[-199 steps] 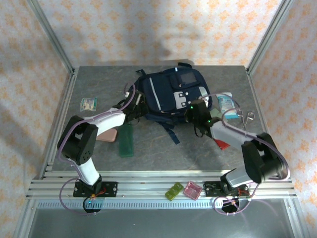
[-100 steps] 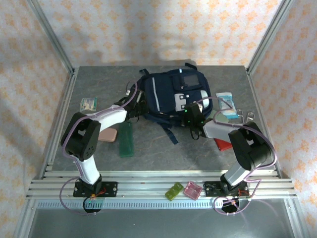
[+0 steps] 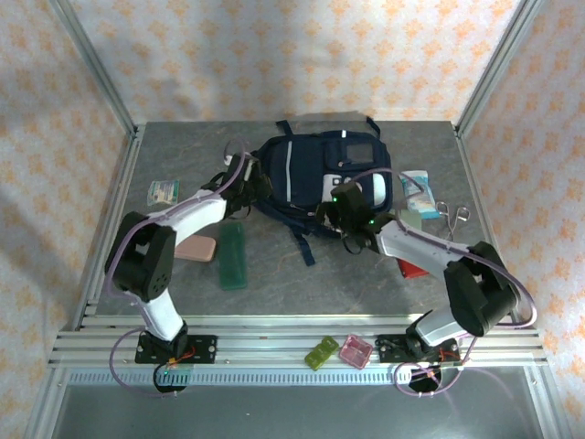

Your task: Pack the student bag

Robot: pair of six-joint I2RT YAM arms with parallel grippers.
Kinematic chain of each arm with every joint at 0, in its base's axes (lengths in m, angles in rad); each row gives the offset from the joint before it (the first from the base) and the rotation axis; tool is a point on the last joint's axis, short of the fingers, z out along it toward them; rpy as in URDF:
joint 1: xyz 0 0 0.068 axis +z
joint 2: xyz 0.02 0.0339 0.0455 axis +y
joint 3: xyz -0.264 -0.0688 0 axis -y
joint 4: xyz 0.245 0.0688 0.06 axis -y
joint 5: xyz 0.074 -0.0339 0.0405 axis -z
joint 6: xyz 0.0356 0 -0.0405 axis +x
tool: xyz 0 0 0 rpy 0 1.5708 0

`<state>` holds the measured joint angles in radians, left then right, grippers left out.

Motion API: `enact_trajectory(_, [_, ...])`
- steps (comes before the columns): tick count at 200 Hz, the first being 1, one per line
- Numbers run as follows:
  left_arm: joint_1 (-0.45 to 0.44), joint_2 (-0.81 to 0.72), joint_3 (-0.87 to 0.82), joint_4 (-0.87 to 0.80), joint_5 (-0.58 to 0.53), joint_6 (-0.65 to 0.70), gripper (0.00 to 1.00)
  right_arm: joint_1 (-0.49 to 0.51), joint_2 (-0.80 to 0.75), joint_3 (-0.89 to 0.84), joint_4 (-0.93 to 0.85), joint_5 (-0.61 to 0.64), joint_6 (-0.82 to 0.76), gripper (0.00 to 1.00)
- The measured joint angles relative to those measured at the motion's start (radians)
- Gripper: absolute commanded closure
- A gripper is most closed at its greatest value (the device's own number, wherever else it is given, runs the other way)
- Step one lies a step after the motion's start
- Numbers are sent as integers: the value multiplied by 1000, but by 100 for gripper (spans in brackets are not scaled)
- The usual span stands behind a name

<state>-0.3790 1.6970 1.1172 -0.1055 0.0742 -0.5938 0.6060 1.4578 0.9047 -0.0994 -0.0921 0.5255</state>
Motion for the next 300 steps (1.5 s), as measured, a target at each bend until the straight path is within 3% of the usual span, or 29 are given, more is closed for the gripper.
enact_trajectory(37, [-96, -107, -59, 26, 31, -24, 52, -37, -13, 62, -29, 32, -30, 54])
enact_trajectory(93, [-269, -55, -89, 82, 69, -98, 58, -261, 39, 63, -80, 72, -77, 62])
enact_trajectory(149, [-269, 96, -82, 100, -6, -102, 72, -297, 156, 18, -35, 39, -99, 79])
enact_trajectory(201, [-169, 138, -49, 91, -63, -46, 76, -197, 85, -140, 132, -2, -38, 80])
enact_trajectory(228, [-149, 138, -27, 69, -90, -29, 71, -151, 49, -151, 122, -43, -14, 72])
enact_trajectory(266, [-196, 98, -15, 21, -95, -12, 51, -146, 13, -104, 37, -56, -16, 62])
enact_trajectory(300, [-254, 98, 81, -49, -118, -31, 46, -146, 33, -32, -8, -19, -36, 60])
